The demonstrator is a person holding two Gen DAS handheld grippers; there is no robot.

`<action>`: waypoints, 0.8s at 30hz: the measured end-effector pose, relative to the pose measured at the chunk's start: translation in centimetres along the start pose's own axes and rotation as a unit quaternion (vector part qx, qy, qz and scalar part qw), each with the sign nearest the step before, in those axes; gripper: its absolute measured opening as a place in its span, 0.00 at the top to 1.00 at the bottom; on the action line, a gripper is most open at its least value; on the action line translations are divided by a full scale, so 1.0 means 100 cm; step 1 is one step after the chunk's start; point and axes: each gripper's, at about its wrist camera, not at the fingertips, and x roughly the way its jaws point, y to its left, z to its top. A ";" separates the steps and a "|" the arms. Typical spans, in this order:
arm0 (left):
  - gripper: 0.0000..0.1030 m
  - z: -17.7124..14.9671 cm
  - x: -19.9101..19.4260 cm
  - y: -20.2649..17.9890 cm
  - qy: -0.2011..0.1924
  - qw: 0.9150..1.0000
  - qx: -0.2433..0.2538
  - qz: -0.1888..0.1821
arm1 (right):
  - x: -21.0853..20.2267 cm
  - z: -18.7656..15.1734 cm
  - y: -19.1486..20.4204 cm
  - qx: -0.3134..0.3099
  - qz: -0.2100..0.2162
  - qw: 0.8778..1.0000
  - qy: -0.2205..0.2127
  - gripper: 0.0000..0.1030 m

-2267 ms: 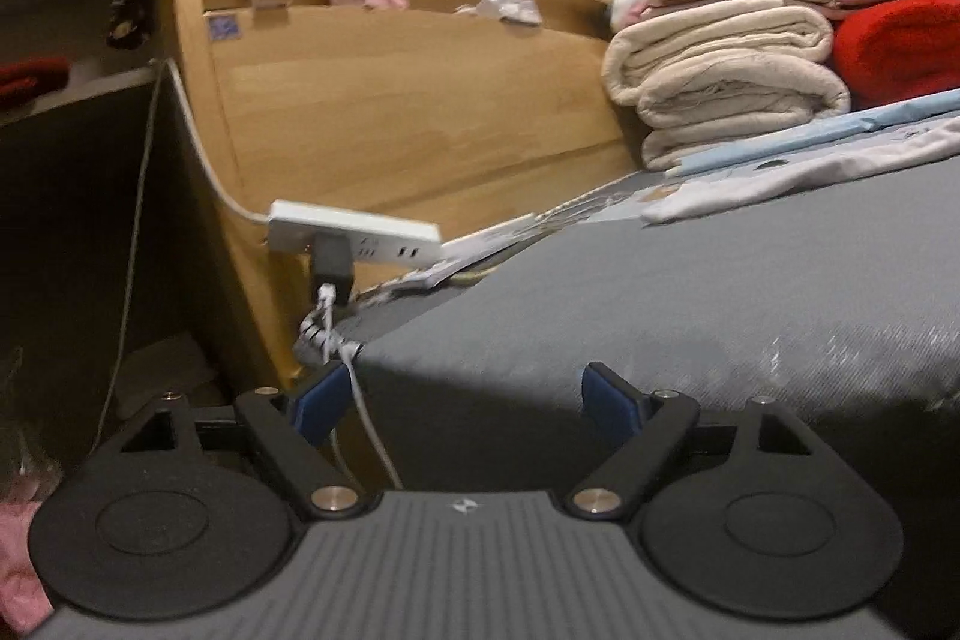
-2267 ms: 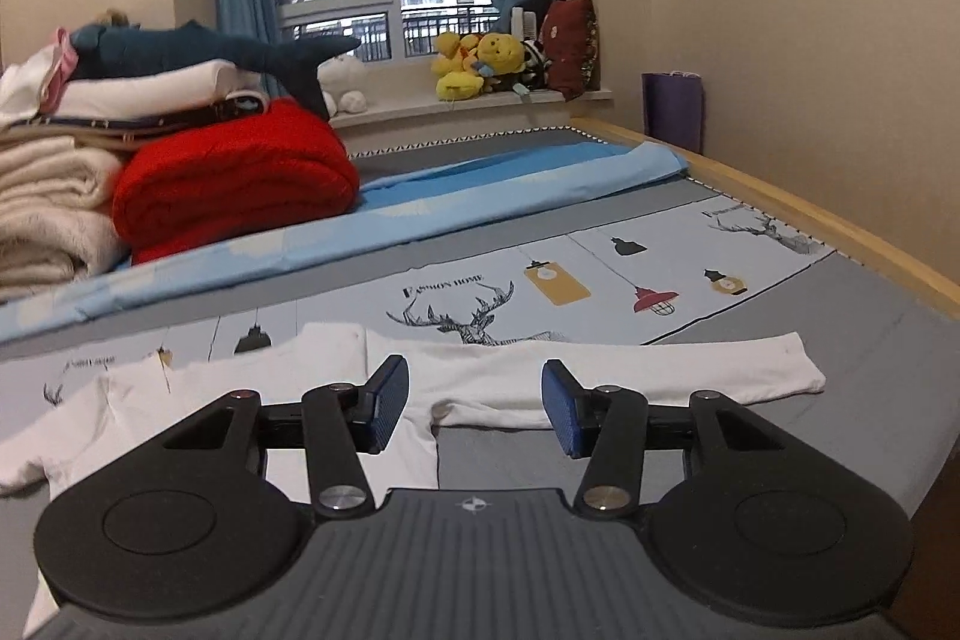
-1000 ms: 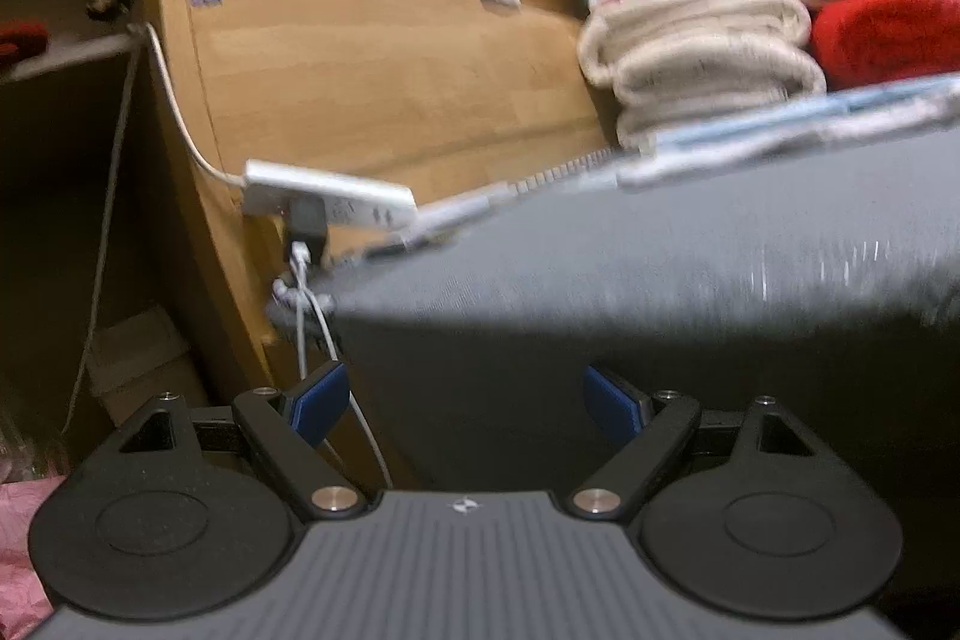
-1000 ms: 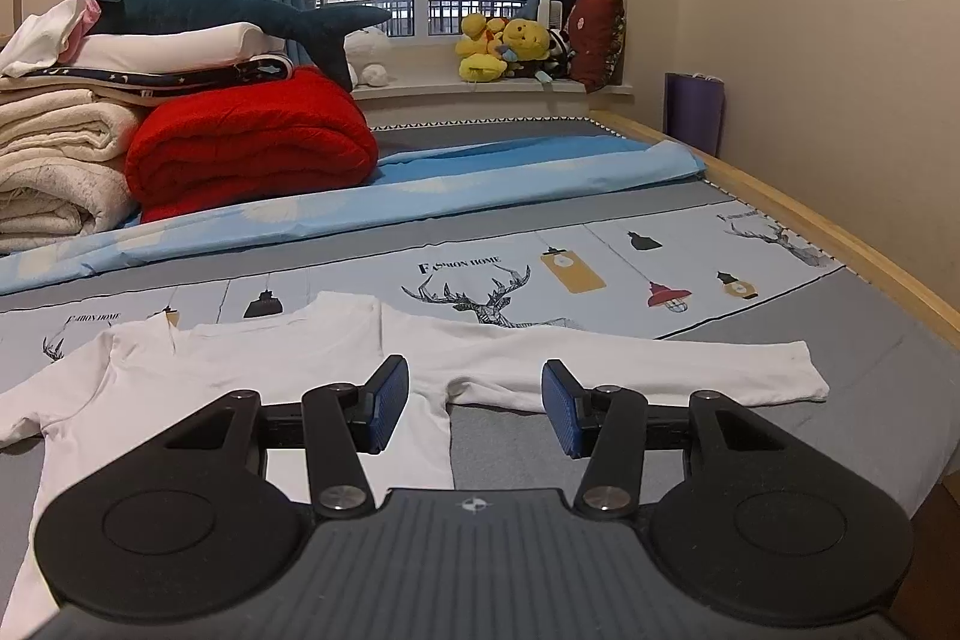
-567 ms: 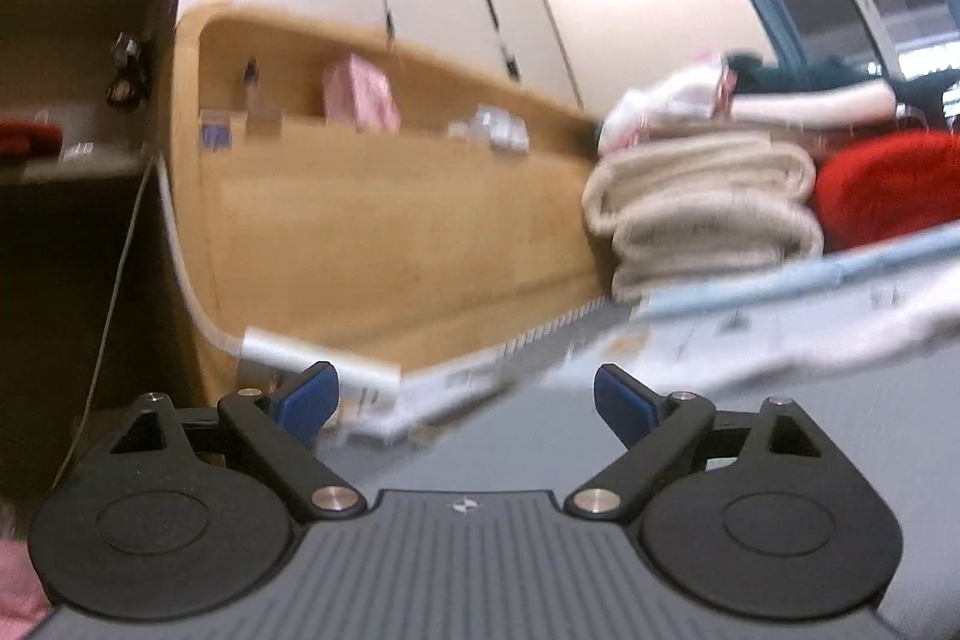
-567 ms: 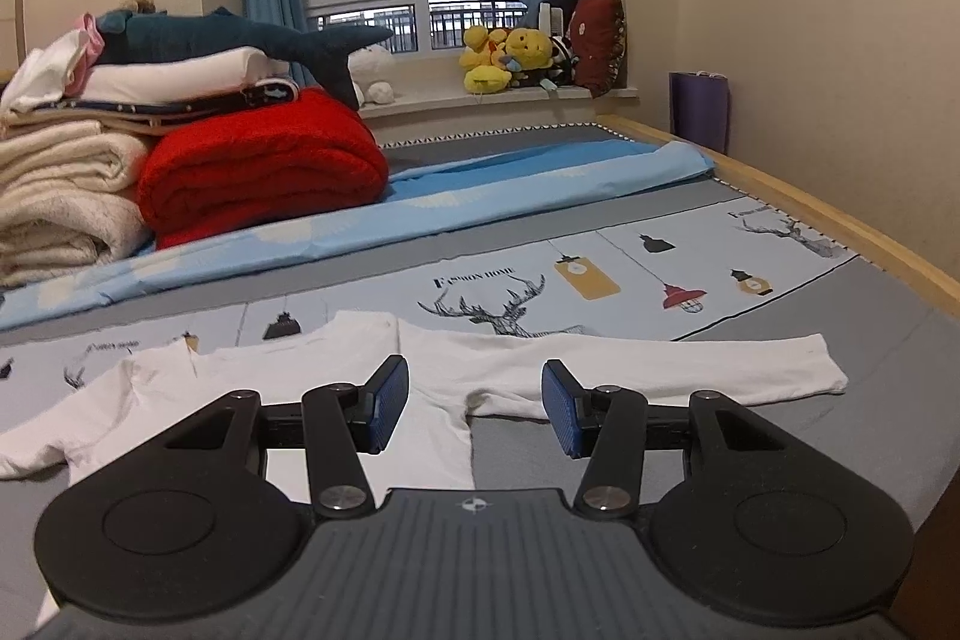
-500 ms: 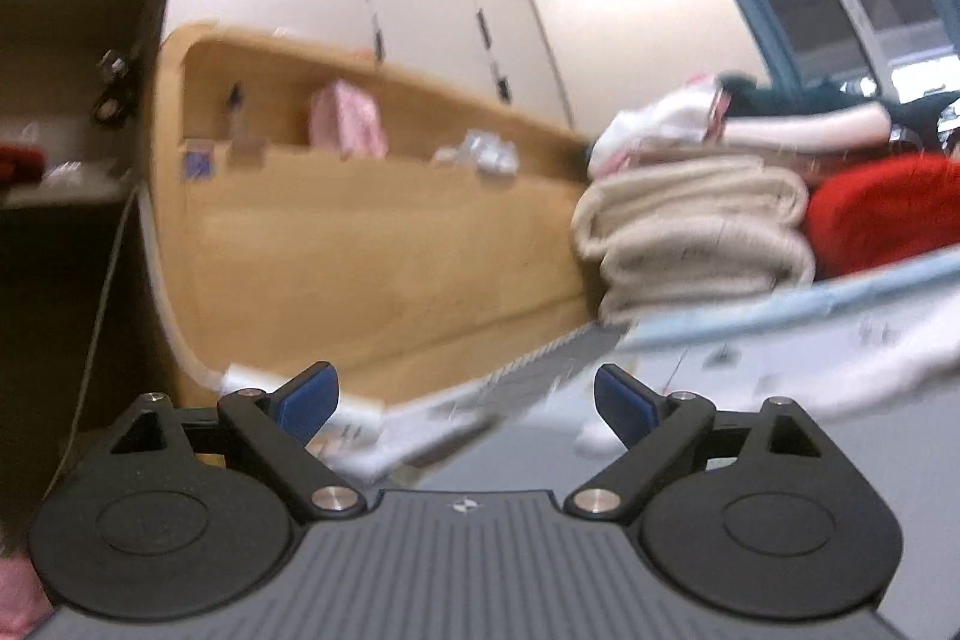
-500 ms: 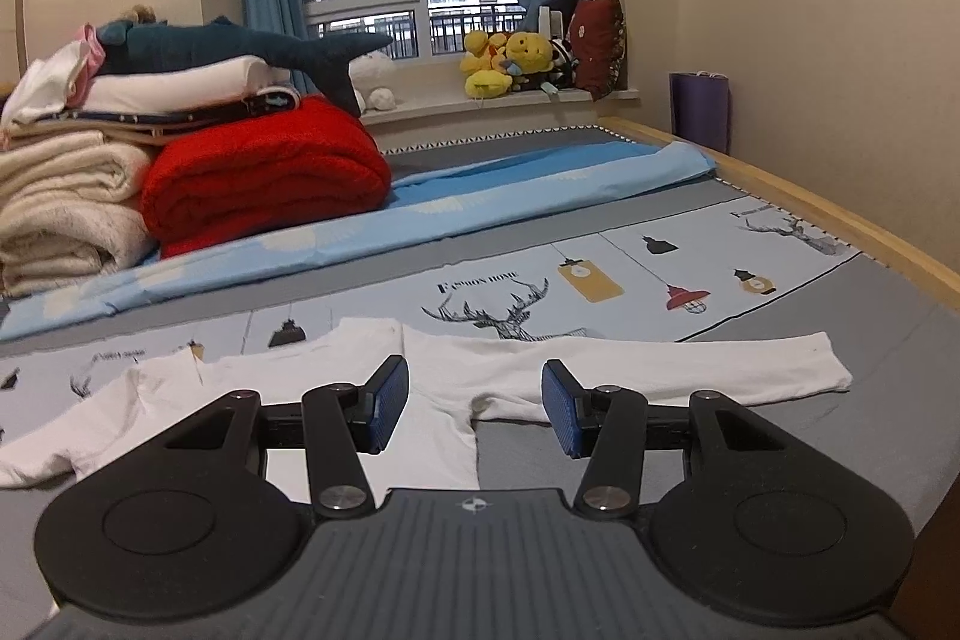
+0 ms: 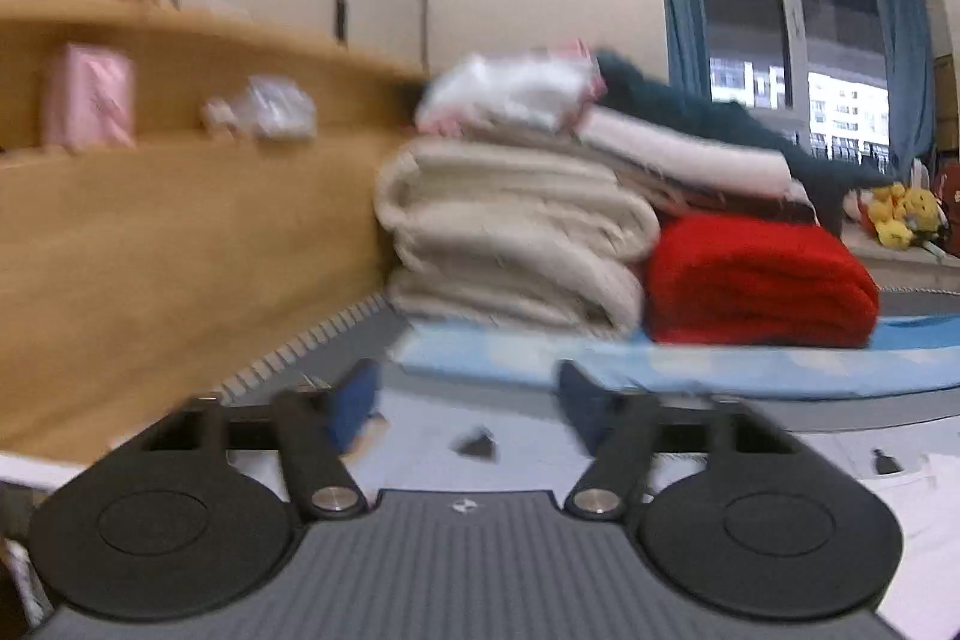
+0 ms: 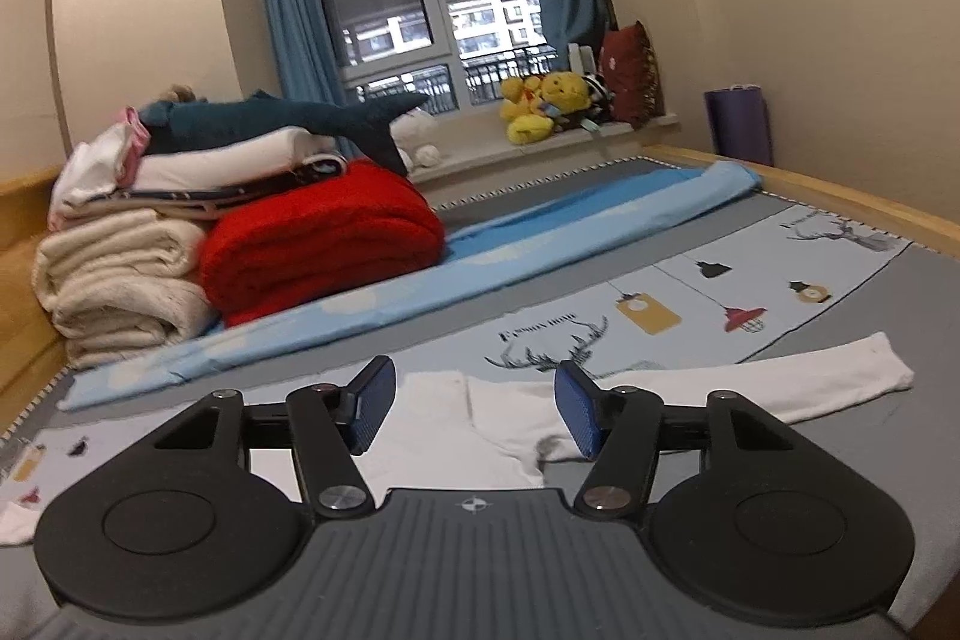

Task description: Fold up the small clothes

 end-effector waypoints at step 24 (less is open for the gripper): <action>0.53 -0.126 0.215 0.134 0.237 0.907 -0.323 0.125 | 0.023 0.002 -0.013 0.015 0.006 1.000 0.008 0.41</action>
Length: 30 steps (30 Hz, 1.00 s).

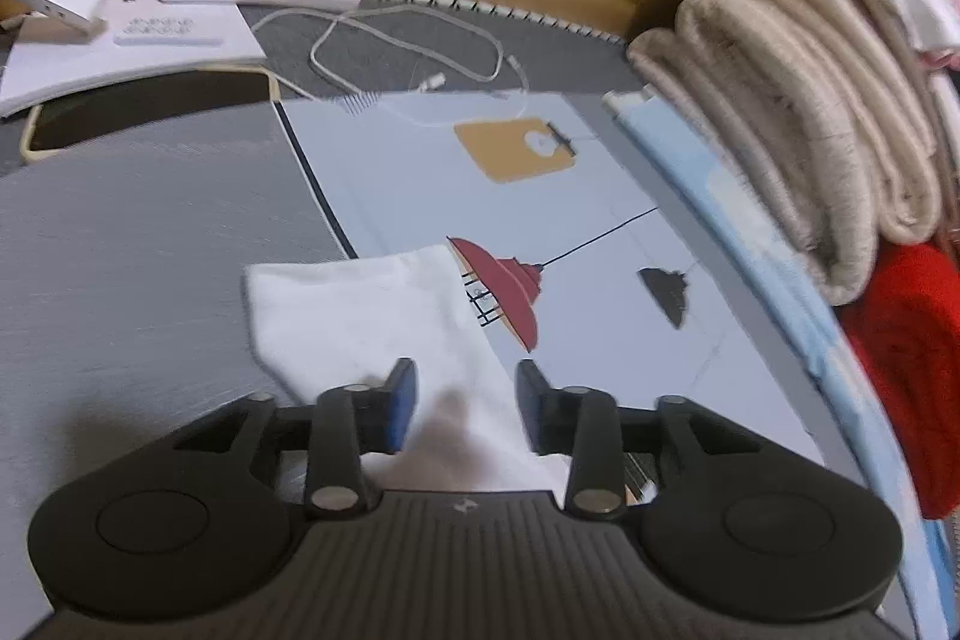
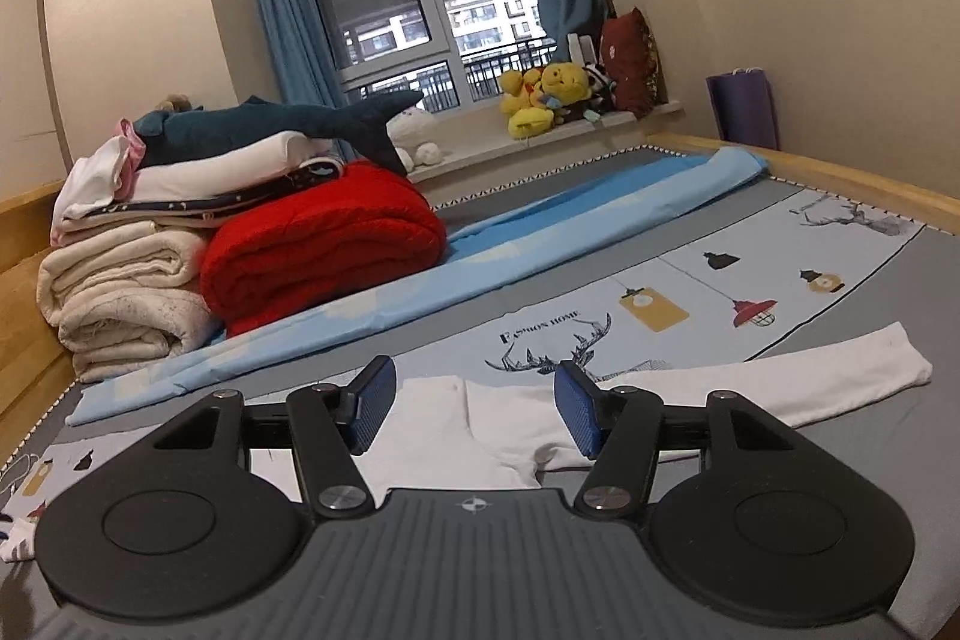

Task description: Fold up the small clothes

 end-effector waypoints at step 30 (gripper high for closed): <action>0.96 -0.032 -0.083 -0.122 -0.097 0.984 0.121 -0.083 | 0.019 -0.011 0.026 -0.050 -0.063 0.995 0.065 0.57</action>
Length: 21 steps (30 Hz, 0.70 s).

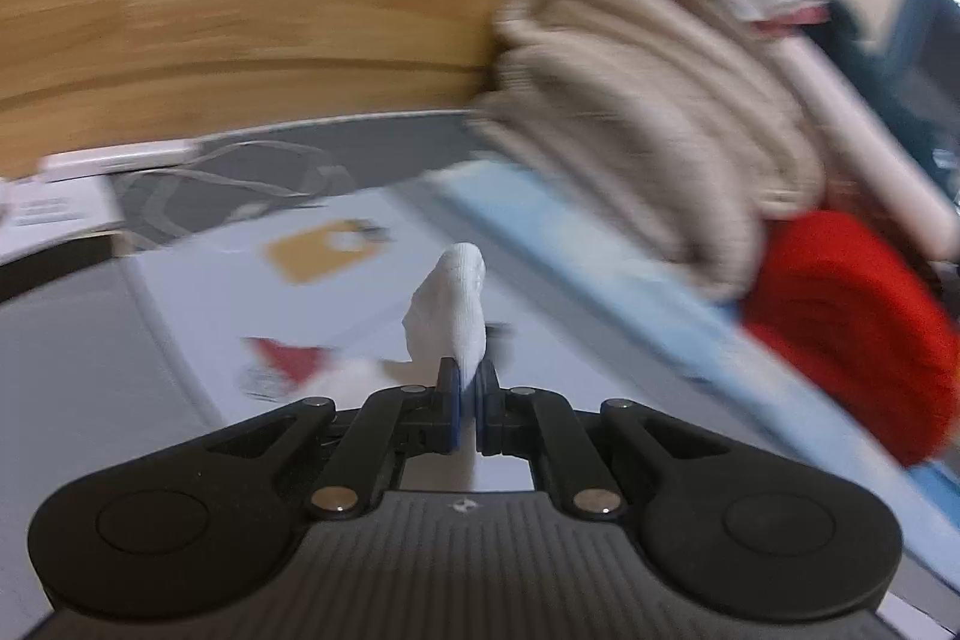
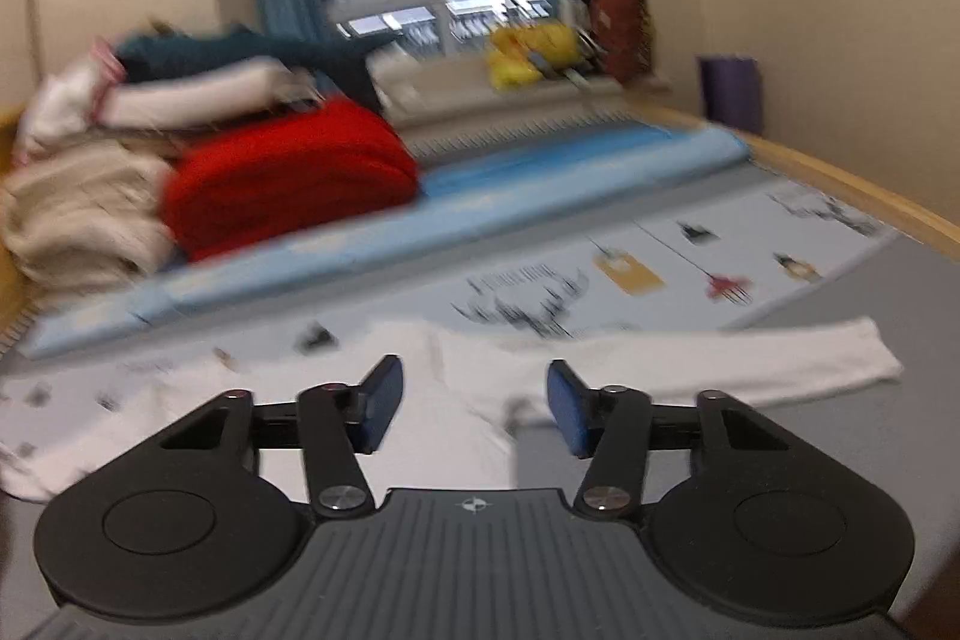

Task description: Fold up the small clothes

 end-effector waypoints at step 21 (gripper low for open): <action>0.83 -0.131 -0.099 -0.248 0.179 0.951 0.128 -0.215 | 0.172 -0.006 0.027 0.127 0.096 0.974 0.162 0.69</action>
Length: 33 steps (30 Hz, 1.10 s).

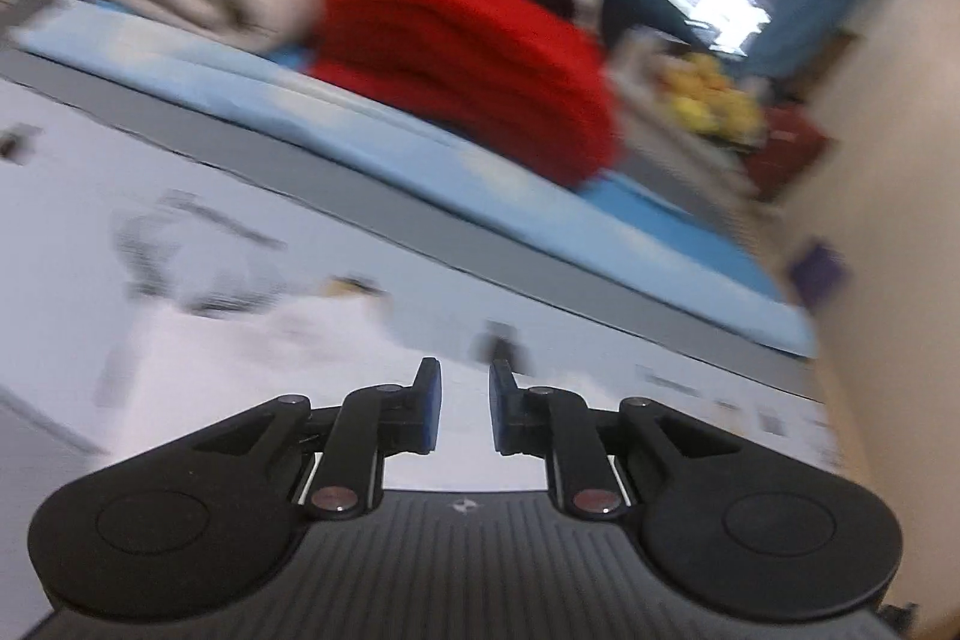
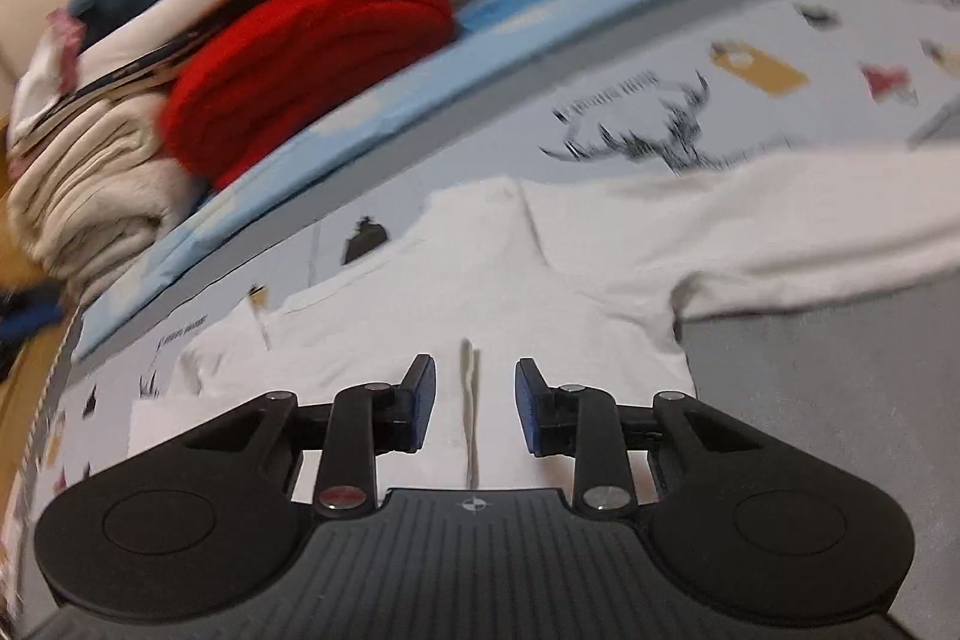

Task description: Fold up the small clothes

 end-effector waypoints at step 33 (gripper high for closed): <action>0.75 0.009 0.053 0.109 0.035 0.991 0.010 0.130 | 0.038 0.057 -0.003 -0.027 -0.118 0.991 -0.055 1.00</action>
